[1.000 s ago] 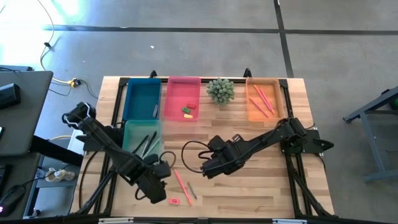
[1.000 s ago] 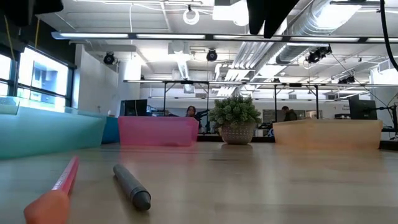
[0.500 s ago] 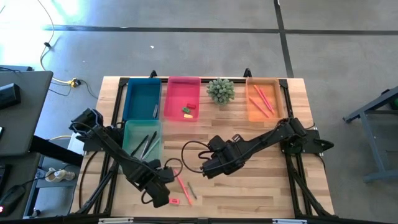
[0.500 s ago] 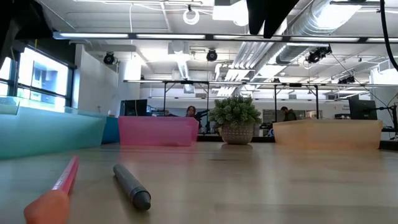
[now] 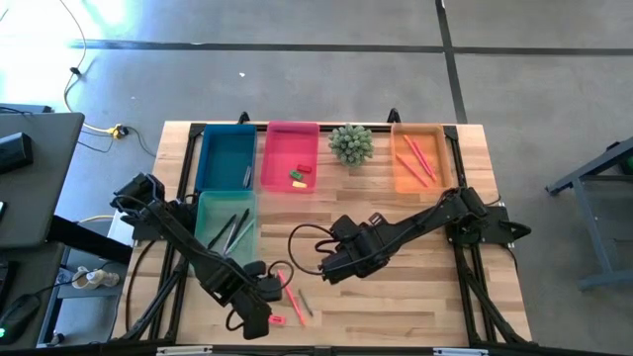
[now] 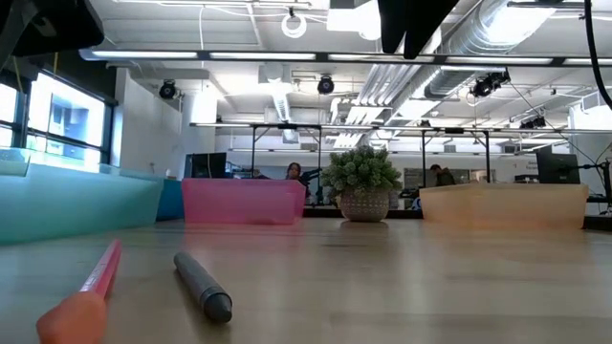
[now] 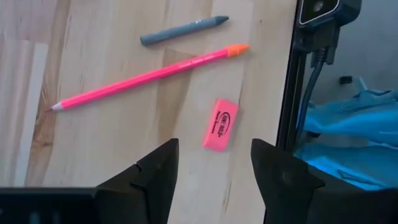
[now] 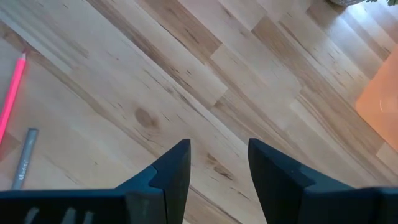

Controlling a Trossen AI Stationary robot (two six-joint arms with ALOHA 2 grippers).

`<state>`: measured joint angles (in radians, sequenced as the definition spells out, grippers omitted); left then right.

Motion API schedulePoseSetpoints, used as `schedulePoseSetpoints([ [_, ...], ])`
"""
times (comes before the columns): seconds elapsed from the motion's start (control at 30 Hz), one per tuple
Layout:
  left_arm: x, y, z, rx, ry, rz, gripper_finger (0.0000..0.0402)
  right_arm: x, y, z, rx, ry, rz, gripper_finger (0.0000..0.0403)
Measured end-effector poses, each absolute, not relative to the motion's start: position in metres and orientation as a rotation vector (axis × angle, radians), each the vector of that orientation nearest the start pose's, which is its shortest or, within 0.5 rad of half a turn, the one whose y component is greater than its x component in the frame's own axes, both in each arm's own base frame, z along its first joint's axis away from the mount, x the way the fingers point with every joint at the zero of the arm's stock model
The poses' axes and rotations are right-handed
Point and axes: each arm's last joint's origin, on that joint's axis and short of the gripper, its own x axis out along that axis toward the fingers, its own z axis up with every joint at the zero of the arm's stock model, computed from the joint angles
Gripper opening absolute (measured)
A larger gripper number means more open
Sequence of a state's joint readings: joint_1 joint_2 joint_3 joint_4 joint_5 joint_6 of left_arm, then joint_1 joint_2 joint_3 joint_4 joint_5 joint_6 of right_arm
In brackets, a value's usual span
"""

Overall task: Sort crayons/erasers/pens/pencils in bins
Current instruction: Put the pink eraser into the pink bin

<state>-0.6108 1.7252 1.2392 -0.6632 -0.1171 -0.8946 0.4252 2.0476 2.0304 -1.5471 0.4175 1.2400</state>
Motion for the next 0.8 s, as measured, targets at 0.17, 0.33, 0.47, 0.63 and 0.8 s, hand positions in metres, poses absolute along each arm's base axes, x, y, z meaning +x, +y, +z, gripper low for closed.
schedulePoseSetpoints([
  [0.17, 0.283, -0.198, 0.215, -0.335, 1.147, 0.064, 0.0184, 0.359, 0.148, 0.3, 0.394, 1.147, -0.817, 0.0154],
  [0.33, 0.279, -0.207, 0.209, -0.279, 1.146, 0.043, 0.0184, 0.36, 0.144, 0.3, 0.4, 1.145, -0.824, 0.0154],
  [0.47, 0.279, -0.213, 0.2, -0.235, 1.168, 0.031, 0.0184, 0.362, 0.141, 0.3, 0.409, 1.139, -0.831, 0.0154],
  [0.63, 0.284, -0.218, 0.188, -0.198, 1.164, 0.003, 0.0184, 0.363, 0.139, 0.3, 0.401, 1.119, -0.843, 0.0154],
  [0.8, 0.29, -0.223, 0.181, -0.163, 1.137, -0.049, 0.0184, 0.364, 0.139, 0.3, 0.406, 1.101, -0.857, 0.0154],
])
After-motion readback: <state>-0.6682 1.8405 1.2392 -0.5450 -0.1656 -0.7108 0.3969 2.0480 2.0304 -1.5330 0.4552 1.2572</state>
